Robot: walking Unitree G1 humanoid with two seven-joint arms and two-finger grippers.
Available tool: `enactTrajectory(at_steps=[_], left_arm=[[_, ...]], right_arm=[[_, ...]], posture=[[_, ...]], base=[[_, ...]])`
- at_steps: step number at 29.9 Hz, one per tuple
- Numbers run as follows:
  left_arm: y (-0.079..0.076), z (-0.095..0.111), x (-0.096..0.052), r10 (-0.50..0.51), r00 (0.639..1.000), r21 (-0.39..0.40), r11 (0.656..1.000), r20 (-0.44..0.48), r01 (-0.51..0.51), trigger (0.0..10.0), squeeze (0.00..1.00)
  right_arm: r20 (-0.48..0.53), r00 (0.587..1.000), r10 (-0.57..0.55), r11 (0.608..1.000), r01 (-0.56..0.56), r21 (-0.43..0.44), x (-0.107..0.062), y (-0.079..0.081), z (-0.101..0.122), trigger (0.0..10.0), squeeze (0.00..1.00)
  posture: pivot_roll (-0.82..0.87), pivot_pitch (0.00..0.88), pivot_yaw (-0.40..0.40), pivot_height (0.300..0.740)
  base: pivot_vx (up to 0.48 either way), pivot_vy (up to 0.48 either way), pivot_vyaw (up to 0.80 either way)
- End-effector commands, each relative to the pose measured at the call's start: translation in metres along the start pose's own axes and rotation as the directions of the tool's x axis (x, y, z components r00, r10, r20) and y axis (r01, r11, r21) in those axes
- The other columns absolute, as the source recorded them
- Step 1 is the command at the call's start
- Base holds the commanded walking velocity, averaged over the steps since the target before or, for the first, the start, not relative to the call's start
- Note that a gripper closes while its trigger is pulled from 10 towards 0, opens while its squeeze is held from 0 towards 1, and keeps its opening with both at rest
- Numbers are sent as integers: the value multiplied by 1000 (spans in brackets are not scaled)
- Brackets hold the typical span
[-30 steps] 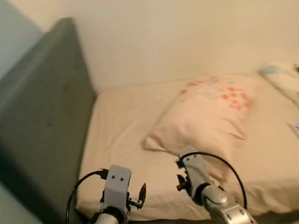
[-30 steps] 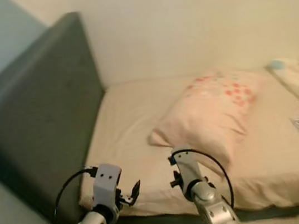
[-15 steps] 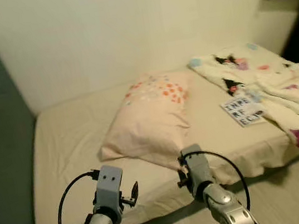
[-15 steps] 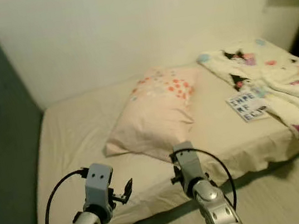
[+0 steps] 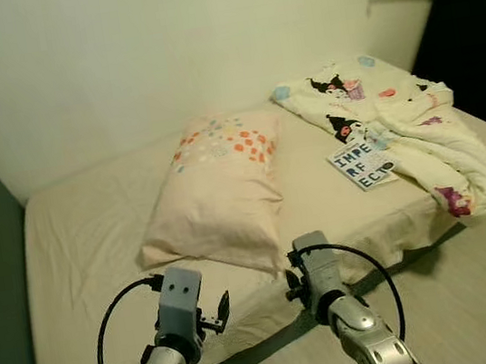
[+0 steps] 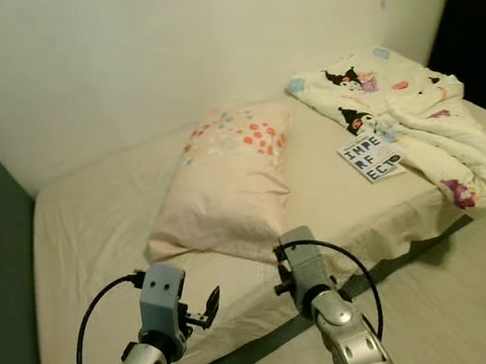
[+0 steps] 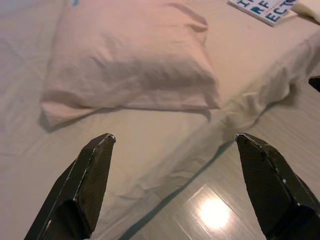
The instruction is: Clean up the room
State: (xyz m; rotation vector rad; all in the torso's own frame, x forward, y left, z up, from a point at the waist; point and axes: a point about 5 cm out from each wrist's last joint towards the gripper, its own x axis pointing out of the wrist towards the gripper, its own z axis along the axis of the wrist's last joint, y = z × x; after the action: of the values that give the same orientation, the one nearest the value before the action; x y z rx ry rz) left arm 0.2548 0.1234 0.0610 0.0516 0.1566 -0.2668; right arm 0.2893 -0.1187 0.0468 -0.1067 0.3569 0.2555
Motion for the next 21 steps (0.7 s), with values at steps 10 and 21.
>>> enactTrajectory(at_steps=[10, 21], left_arm=[[0, 2, 0, 10, 1000, -5, 1000, 17, -9, 10000, 0], [2, 1, -2, 18, 1000, 0, 1000, 13, -18, 10000, 0]], right_arm=[[8, 1000, 24, 998, -24, -66, -2, 0, -1, 10000, 0], [-6, 999, 39, 997, -39, -63, -3, 6, -6, 10000, 0]], posture=[[-61, 78, 3, 740], [-55, 81, 3, 740]], base=[[367, 0, 71], [354, 0, 355]])
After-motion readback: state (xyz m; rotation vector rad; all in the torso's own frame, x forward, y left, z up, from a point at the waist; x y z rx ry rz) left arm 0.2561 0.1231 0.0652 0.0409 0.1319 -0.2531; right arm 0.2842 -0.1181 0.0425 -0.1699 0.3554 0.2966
